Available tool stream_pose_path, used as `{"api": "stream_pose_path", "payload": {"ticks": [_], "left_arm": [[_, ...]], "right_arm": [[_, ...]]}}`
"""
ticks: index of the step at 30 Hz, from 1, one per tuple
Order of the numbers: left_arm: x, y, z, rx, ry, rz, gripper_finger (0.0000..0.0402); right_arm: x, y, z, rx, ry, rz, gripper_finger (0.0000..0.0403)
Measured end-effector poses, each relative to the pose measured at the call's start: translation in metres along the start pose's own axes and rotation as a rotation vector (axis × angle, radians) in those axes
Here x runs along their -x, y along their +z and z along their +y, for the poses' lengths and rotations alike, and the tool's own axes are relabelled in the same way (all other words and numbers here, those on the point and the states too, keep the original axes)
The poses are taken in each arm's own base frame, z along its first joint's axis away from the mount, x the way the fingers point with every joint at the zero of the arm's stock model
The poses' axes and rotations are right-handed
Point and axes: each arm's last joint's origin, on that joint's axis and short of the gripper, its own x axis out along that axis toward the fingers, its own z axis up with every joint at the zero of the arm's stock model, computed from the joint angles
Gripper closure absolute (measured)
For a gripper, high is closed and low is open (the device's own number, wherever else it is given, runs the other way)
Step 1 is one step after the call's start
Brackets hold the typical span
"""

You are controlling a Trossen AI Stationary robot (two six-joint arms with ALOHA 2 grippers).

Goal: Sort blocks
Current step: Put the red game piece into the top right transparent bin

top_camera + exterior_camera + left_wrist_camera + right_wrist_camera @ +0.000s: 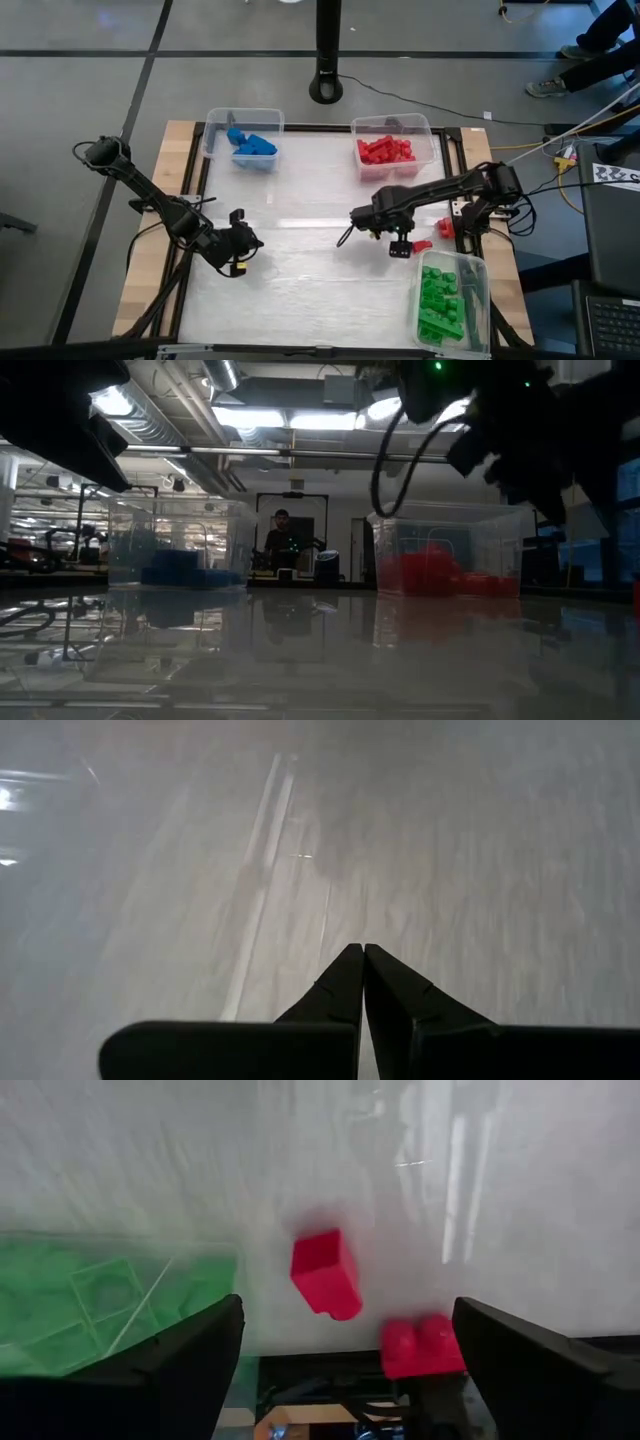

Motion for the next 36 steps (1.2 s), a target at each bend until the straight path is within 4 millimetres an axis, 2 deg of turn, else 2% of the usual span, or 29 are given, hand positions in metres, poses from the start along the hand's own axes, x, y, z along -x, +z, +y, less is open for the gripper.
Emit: {"api": "stream_pose_path", "payload": {"ticks": [8,21,36], "left_arm": [[0.000,0.001,0.000,0.006,-0.005,-0.007,0.0398],[0.000,0.003,-0.002,-0.021,-0.020,-0.031,0.0398],[0.000,0.004,-0.002,-0.046,-0.015,-0.036,0.0398]], "right_arm": [[-0.024,-0.001,-0.002,0.018,0.060,0.059,0.0047],[-0.041,-0.003,-0.005,0.038,0.083,0.089,0.0047],[-0.084,-0.009,-0.013,0.020,0.102,0.130,0.0047]]}}
